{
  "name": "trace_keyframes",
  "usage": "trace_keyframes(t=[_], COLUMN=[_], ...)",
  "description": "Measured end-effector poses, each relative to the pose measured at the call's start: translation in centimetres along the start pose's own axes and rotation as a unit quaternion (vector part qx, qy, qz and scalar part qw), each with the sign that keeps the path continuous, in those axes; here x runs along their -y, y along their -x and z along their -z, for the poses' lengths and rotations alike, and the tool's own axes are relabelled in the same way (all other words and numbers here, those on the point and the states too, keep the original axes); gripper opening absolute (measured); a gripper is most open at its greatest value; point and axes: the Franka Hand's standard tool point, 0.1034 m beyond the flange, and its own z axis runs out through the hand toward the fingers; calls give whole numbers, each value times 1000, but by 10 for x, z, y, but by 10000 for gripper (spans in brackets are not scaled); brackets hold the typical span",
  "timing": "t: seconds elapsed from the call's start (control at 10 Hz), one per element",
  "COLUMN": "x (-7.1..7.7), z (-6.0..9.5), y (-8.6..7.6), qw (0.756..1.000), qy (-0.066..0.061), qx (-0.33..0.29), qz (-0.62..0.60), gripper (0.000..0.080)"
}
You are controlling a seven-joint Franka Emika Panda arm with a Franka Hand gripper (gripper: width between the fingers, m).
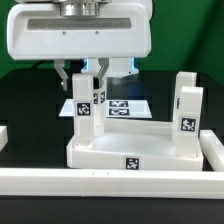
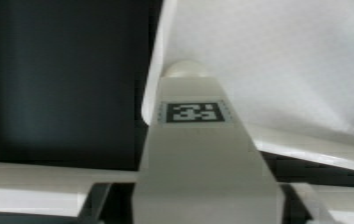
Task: Assemble desk
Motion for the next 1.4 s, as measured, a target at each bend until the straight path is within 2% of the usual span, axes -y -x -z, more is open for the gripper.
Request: trace_keyframes(t=[0.3,0.5,0.7,1.0,1.4], x=[0,-1,-2,-1,7], z=[0,-1,-1,-1,-2], y=[0,0,0,0,-2], qw=[1000,995,979,937,853], qy=[0,0,0,1,0], qx=[0,-1,0,0,0], qz=[-7,-102,-205,-348,-522], gripper=[288,288,289,289,290])
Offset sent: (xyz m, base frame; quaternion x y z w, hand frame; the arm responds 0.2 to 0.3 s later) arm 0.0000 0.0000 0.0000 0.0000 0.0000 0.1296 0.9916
